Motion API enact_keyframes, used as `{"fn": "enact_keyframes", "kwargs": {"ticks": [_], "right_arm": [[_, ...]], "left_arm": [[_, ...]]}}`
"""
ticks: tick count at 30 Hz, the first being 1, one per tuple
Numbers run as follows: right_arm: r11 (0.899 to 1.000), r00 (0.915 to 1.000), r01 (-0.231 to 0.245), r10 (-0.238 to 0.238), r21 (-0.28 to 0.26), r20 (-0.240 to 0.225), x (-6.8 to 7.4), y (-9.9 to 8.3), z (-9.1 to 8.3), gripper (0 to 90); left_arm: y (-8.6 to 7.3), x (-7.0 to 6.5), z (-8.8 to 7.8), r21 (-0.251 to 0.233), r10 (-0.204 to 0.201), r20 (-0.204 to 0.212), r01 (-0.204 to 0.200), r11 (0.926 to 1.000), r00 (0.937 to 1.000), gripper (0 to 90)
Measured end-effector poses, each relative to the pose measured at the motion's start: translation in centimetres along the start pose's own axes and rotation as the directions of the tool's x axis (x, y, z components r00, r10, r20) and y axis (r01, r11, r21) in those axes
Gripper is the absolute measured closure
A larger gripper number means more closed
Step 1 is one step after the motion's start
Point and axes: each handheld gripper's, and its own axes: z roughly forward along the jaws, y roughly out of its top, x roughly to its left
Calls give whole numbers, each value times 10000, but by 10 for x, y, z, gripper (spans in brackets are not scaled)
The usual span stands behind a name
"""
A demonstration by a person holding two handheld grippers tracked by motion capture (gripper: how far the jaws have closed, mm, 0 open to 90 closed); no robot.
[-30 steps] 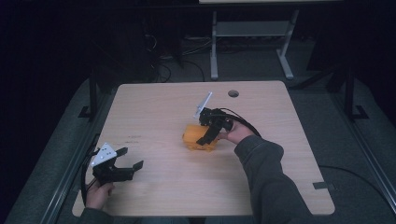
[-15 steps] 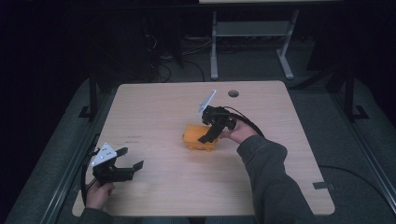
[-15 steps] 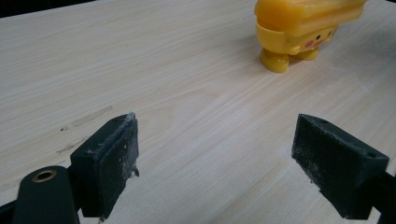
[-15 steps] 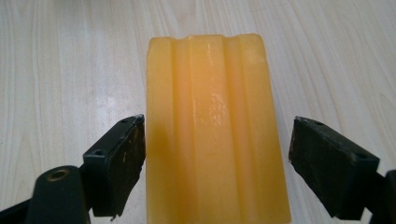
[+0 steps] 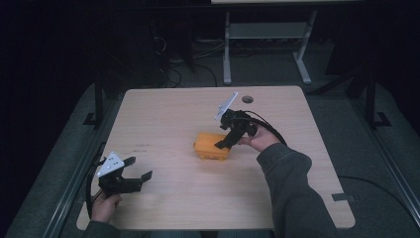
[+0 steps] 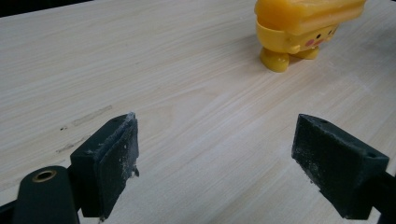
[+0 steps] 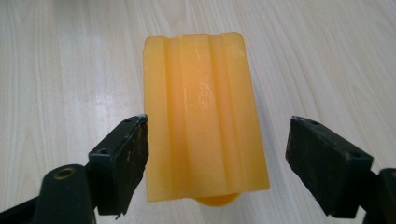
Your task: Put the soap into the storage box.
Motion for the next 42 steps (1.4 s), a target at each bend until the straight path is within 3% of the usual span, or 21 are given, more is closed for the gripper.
{"fn": "enact_keyframes", "kwargs": {"ticks": [38,42], "right_arm": [[9971,9960,-754,757,-78,465,4,-29,-26,209],[9972,9962,-696,709,-281,502,7,-30,-30,211]], "left_arm": [[0,1,0,105,37,-25,-37,9999,10000,141],[0,1,-1,99,39,-29,-39,9999,10000,141]]}}
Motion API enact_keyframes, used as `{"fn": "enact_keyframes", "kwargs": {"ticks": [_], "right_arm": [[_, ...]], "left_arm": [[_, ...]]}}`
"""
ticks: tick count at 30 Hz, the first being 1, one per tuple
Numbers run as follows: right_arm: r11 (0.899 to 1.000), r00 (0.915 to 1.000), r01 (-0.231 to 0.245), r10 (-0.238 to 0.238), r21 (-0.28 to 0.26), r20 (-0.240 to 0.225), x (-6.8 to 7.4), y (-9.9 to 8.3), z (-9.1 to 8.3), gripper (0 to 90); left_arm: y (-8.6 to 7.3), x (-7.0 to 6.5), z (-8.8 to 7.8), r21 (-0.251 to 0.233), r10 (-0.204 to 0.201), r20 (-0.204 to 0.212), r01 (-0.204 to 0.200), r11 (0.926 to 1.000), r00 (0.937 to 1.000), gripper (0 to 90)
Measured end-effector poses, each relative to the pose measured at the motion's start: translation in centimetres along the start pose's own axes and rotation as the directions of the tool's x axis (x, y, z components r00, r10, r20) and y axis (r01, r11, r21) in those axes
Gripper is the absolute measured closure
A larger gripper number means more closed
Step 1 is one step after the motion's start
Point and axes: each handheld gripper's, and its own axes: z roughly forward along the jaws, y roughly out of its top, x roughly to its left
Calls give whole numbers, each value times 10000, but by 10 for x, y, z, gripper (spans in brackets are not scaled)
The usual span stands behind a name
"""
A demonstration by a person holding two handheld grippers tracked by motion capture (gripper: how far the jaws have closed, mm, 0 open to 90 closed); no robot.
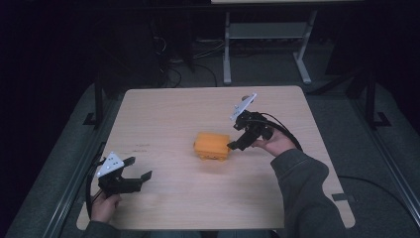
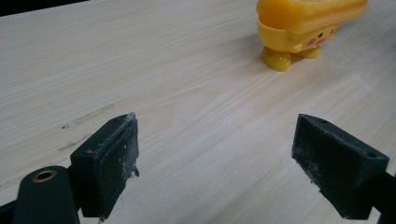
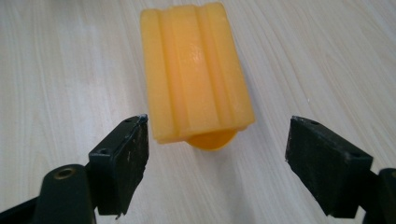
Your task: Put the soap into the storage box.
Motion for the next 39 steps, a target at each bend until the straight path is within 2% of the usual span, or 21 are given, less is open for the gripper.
{"fn": "enact_keyframes", "kwargs": {"ticks": [14,18,22,29,33,39], "right_arm": [[9999,9999,-128,129,-93,108,4,-12,-5,212],[9998,9997,-162,161,85,194,5,-16,-7,212],[9996,9994,-291,292,-47,159,6,-20,-10,215],[9989,9988,-474,473,68,159,8,-32,-9,214],[9980,9979,-628,629,-67,159,9,-37,-11,217],[9980,9977,-637,638,-46,212,11,-45,-12,216]], "left_arm": [[0,0,0,12,3,-13,-3,10000,10000,141],[0,0,0,16,3,-15,-3,10000,10000,141],[0,0,0,27,1,-21,-1,10000,10000,141],[0,-1,1,70,75,-30,-74,9999,10000,141],[0,-1,1,86,96,-30,-96,9999,9999,141],[0,-1,1,91,106,-23,-106,9999,9999,141]]}}
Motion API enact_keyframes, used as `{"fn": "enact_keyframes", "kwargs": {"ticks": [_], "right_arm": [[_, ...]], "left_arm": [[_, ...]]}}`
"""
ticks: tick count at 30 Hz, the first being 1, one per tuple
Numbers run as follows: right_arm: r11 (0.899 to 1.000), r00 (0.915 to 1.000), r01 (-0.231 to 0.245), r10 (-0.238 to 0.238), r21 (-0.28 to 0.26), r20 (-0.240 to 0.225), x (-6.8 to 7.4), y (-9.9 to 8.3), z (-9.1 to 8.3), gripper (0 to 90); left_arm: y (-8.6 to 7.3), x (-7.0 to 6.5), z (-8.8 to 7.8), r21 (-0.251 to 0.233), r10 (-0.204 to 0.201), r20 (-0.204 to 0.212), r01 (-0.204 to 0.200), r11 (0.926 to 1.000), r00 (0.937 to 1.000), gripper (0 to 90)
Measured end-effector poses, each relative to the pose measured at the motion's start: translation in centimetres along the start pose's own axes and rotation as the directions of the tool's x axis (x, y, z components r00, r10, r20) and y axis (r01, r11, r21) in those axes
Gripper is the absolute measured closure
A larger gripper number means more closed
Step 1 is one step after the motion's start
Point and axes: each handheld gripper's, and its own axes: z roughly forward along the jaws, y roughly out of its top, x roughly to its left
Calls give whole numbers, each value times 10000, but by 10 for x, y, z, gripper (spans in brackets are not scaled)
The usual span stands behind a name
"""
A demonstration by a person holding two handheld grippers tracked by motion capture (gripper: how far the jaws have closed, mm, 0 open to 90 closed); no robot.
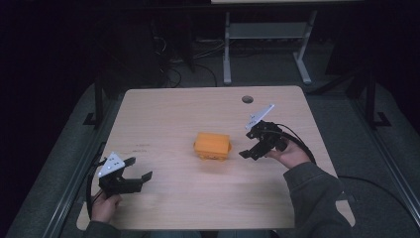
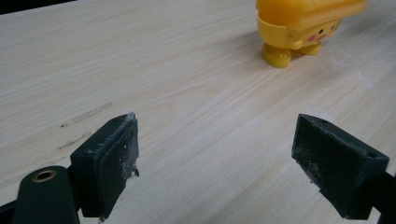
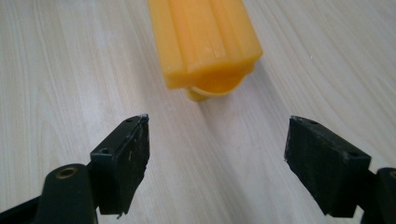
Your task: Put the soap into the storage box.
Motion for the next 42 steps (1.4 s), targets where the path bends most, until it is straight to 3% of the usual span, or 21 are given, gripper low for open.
{"fn": "enact_keyframes", "kwargs": {"ticks": [17,25,42], "right_arm": [[9992,9992,-401,401,-80,1,5,-25,-6,216],[9983,9983,-572,573,-64,120,7,-34,-11,209],[9902,9906,-1358,1363,-314,147,15,-74,-17,210]], "left_arm": [[0,-1,1,-28,-110,-2,109,9999,9999,141],[0,-1,1,67,21,-44,-20,10000,10000,141],[0,-5,4,162,107,-23,-107,9998,9999,141]]}}
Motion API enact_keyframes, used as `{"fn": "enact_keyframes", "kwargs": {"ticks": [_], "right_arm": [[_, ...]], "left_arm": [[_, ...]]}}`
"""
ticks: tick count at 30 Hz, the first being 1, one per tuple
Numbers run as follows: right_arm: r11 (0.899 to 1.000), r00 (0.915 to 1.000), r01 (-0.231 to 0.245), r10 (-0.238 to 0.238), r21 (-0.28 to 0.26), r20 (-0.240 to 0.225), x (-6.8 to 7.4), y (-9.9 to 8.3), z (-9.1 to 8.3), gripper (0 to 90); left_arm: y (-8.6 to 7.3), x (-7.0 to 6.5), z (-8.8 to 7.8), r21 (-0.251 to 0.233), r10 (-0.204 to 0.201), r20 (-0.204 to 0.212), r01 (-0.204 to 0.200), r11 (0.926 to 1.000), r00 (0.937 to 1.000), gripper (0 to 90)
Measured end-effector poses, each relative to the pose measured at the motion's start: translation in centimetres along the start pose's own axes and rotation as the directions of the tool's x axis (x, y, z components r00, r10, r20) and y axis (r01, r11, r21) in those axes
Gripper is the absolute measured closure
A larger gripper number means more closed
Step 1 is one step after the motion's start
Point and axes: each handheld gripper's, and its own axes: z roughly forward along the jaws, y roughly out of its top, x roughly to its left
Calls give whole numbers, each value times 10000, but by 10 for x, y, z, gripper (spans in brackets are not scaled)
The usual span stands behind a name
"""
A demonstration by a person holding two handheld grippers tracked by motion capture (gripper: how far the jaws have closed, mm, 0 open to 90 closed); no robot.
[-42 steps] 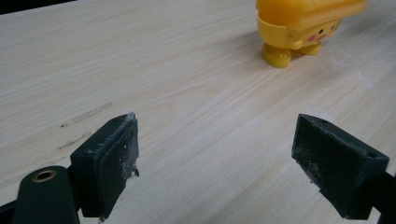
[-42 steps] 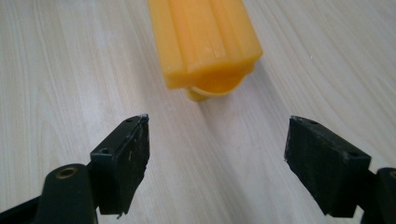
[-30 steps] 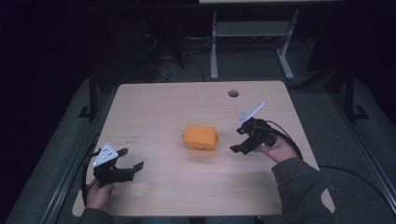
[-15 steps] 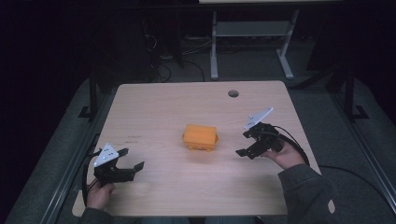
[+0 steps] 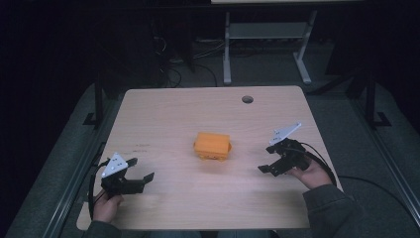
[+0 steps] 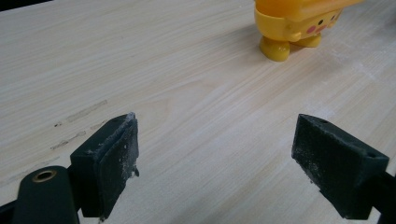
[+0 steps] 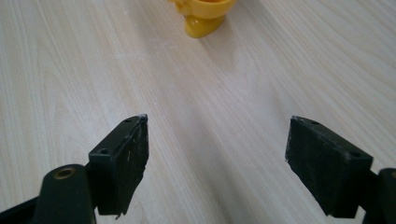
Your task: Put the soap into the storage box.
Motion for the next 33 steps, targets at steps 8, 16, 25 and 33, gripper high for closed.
{"fn": "enact_keyframes", "kwargs": {"ticks": [8,16,25,33], "right_arm": [[9997,9997,-236,236,-15,53,3,-19,1,210],[9996,9995,-265,267,-137,161,8,-34,-2,210],[9988,9988,-438,443,-236,221,12,-51,-3,210],[9977,9979,-563,574,-385,291,16,-68,-2,209]], "left_arm": [[0,-1,1,5,24,10,-25,10000,10000,141],[0,-1,2,37,51,7,-51,10000,10000,141],[-1,-2,3,33,64,15,-64,10000,10000,141],[-1,-2,3,79,88,22,-88,9999,10000,141]]}}
